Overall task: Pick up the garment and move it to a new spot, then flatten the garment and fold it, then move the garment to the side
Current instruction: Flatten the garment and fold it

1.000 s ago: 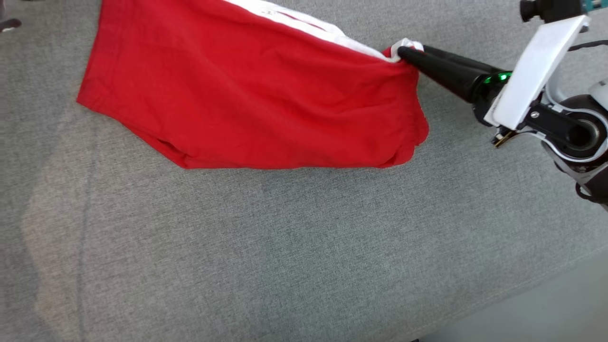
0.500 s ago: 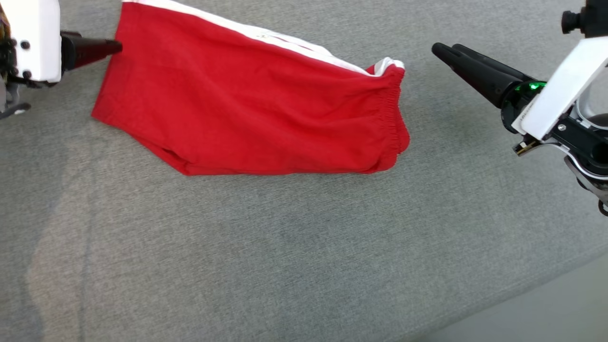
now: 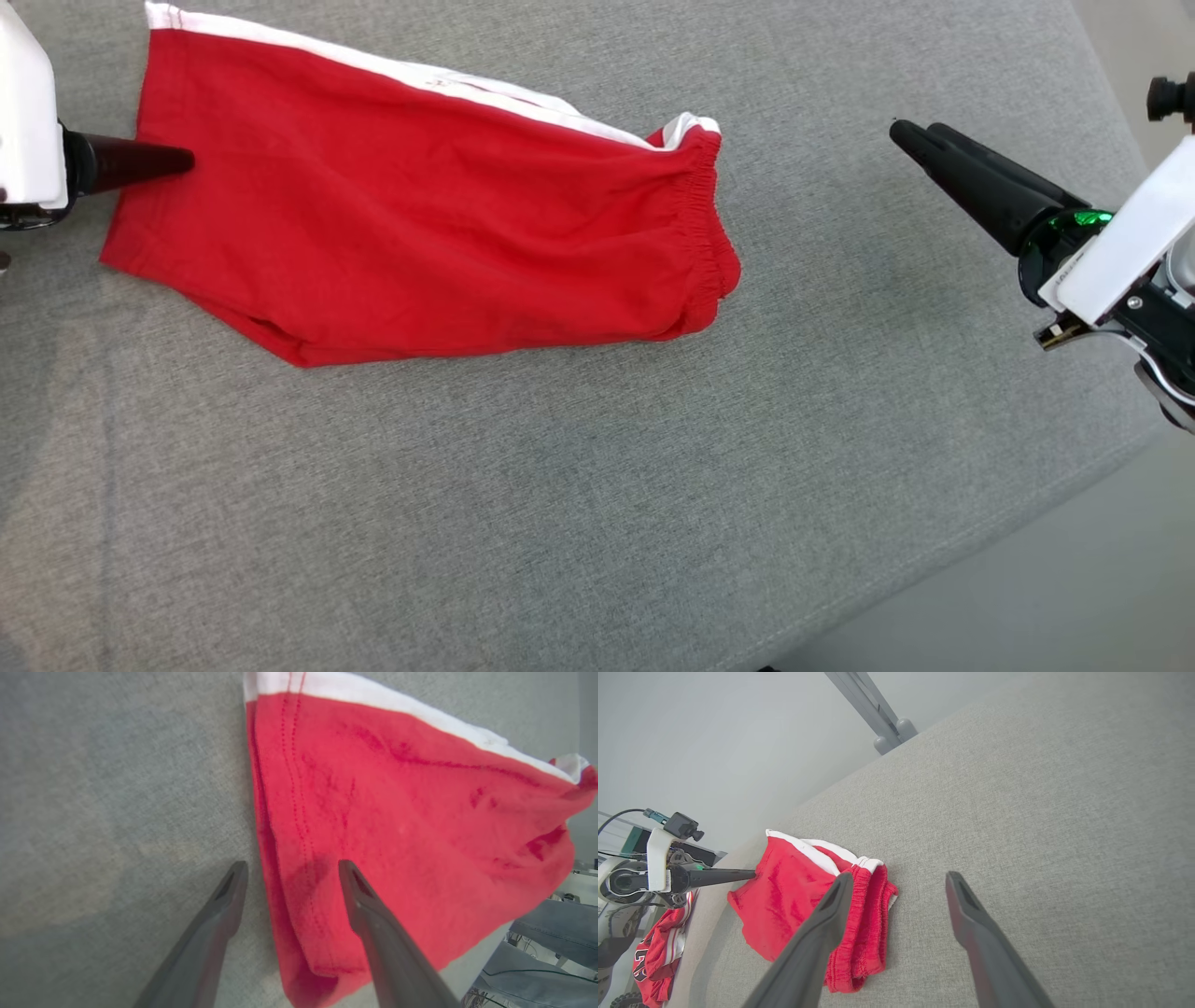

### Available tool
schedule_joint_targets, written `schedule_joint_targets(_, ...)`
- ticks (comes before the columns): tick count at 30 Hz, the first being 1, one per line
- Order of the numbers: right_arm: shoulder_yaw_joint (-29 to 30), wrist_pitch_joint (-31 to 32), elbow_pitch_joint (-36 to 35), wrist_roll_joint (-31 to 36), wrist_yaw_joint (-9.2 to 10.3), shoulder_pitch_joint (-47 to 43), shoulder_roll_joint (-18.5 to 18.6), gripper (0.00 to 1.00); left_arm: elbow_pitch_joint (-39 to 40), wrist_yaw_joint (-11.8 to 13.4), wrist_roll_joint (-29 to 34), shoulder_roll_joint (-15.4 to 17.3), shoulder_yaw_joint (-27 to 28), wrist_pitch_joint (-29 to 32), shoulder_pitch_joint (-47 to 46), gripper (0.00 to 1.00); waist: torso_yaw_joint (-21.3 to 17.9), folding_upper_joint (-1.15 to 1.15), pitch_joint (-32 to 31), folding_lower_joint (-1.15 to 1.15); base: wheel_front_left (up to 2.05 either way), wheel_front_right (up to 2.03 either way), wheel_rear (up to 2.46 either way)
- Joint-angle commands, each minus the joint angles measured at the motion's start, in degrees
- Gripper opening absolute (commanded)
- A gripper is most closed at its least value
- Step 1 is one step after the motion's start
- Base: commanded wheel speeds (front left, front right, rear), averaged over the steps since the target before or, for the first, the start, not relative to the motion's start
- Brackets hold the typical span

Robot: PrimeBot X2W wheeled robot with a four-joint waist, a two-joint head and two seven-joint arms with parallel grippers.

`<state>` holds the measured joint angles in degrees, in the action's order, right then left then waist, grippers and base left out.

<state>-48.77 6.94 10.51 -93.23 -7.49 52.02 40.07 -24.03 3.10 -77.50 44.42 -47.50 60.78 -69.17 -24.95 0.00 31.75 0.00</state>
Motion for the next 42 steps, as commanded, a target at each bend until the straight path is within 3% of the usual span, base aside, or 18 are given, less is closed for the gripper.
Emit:
schedule_joint_targets(1,0.18,-0.59,-0.1,-0.25,-0.02,-0.79,0.18,1.0,0.33,0.16,-0.26,-0.01,0.16,0.27,0.9,1.0,-0.26,0.0,-0.01,0.0,0.0,0.0,0.0)
schedule_joint_targets(10,-0.04,-2.12,-0.89,-0.79,-0.02,-3.02,0.06,1.0,3.24,1.31,-2.62,-0.98,0.91,1.18,1.96,1.0,-0.99,0.0,0.32,0.0,0.0,0.0,0.0)
schedule_joint_targets(11,-0.1,-2.2,-0.98,-0.79,-0.02,-3.08,-0.12,1.0,3.49,1.38,-2.41,-0.94,0.92,1.01,1.88,0.89,-1.04,0.0,0.42,0.0,0.0,0.0,0.0)
schedule_joint_targets(13,-0.16,-2.42,-1.02,-0.78,-0.01,-3.08,-0.34,1.0,3.73,1.39,-2.38,-1.01,1.08,0.66,1.87,0.42,-1.1,0.0,0.53,0.0,0.0,0.0,0.0)
schedule_joint_targets(14,-0.2,-2.45,-0.95,-0.8,-0.02,-3.13,-0.48,1.0,3.78,1.42,-2.39,-1.0,1.1,0.67,1.99,0.27,-1.08,0.0,0.54,0.0,0.0,0.0,0.0)
schedule_joint_targets(15,-0.36,-2.4,-0.81,-0.79,-0.02,-3.23,-0.68,1.0,3.73,1.53,-2.33,-0.94,1.11,0.46,2.12,0.0,-1.02,0.0,0.49,0.0,0.0,0.0,0.0)
schedule_joint_targets(28,-2.27,-0.92,1.76,-0.3,-0.02,-4.43,-0.76,1.0,4.87,-0.56,-4.01,-1.14,0.33,-1.19,7.71,0.0,5.03,0.0,-6.4,0.0,0.0,0.0,0.0)
schedule_joint_targets(42,-3.9,-0.79,4.59,-1.9,-0.02,-7.85,0.02,1.0,6.59,-1.82,-9.78,-2.63,2.13,-8.45,20.86,0.0,12.51,0.0,-15.5,0.0,0.0,0.0,0.0)
